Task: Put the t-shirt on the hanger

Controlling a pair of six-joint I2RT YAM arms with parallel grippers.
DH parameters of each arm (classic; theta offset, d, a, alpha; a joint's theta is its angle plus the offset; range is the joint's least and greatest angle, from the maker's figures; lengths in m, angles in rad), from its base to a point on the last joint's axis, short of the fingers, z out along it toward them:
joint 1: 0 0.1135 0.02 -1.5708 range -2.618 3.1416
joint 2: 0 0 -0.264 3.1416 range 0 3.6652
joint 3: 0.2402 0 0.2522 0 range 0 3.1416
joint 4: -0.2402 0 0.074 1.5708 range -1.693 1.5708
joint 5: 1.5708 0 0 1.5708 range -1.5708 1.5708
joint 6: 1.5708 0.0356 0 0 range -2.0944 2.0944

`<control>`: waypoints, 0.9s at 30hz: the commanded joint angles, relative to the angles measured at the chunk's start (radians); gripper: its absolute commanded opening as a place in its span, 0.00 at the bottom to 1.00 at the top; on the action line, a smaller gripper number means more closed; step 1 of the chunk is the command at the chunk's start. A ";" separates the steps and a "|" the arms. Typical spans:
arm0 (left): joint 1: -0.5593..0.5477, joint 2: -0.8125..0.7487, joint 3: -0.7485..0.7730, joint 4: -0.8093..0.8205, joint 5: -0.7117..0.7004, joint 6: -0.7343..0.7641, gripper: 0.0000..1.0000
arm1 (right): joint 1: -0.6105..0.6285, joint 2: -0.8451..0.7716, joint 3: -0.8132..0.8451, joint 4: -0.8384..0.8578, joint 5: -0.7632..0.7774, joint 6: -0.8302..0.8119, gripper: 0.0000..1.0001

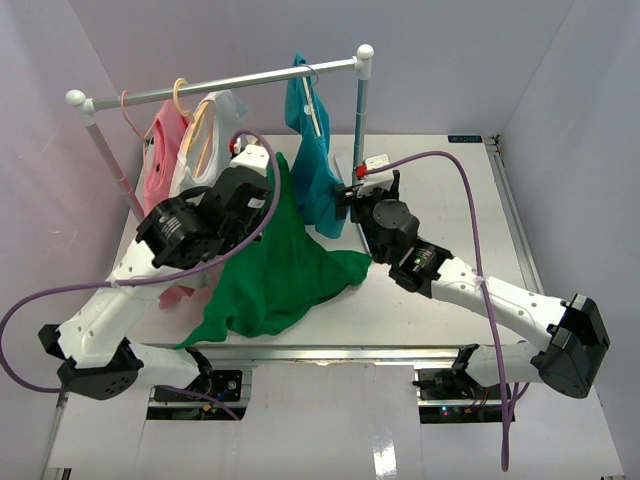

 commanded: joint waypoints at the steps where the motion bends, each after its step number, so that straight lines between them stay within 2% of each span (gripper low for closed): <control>1: 0.013 0.039 0.113 0.073 -0.115 0.043 0.00 | -0.008 -0.029 0.003 -0.005 -0.037 0.027 0.81; 5: 0.067 0.064 0.138 0.167 -0.064 0.106 0.00 | -0.014 -0.032 -0.006 -0.005 -0.051 0.028 0.82; 9: 0.183 0.107 0.184 0.247 0.022 0.160 0.00 | -0.028 -0.037 -0.025 -0.006 -0.084 0.054 0.82; 15: 0.231 0.164 0.225 0.358 0.105 0.244 0.00 | -0.054 -0.018 -0.033 -0.006 -0.134 0.076 0.81; 22: 0.267 0.262 0.328 0.406 0.103 0.297 0.00 | -0.069 -0.031 -0.054 -0.006 -0.165 0.108 0.81; 27: 0.303 0.302 0.328 0.479 0.021 0.347 0.00 | -0.071 -0.040 -0.056 -0.006 -0.191 0.121 0.81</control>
